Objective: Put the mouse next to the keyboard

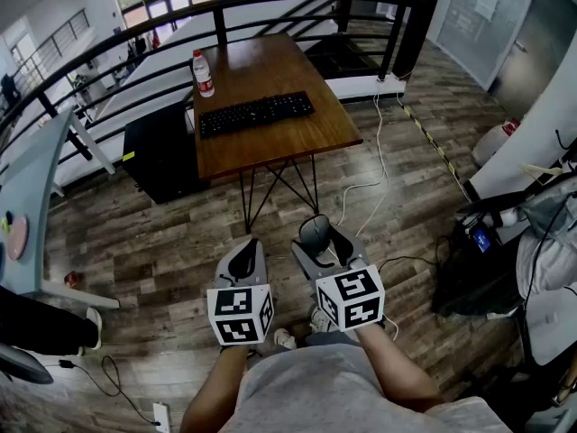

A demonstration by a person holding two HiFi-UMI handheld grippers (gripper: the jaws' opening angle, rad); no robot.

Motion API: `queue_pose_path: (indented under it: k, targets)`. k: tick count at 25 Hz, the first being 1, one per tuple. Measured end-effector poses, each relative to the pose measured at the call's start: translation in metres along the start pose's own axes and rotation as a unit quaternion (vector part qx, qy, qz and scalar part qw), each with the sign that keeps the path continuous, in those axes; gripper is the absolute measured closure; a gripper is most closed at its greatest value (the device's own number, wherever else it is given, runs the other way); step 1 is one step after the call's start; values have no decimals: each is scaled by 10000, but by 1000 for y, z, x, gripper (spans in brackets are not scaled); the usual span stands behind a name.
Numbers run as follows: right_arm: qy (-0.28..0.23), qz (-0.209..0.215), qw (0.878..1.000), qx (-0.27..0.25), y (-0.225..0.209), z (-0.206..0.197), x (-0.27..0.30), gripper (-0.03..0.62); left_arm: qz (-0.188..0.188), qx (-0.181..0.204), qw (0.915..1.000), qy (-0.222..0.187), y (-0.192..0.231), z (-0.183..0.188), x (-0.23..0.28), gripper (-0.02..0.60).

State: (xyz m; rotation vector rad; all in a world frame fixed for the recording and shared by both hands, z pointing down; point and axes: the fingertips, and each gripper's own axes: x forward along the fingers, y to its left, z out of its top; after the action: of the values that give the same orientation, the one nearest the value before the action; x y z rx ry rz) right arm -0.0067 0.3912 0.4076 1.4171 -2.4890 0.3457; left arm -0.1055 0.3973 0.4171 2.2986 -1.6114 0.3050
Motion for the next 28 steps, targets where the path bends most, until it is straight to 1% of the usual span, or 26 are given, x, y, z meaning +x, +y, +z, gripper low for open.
queue_pose_path:
  k: [6,12,20,28]
  targets:
    - [53,-24,10000,39,4,-1,14,293,-84,-32,10000,7,11,1,7,588]
    - [63,-111,9999,95,-8,5,36,293,-132,-68,9999,20,26,6,29,588]
    - [112,-159,9996,202,-38,9,69,293,-237,-32,9996,166,33,12,76,588]
    - [160,42,9997,200,-86,19,120,293,-91,-13,9996,273,37,28,139,588]
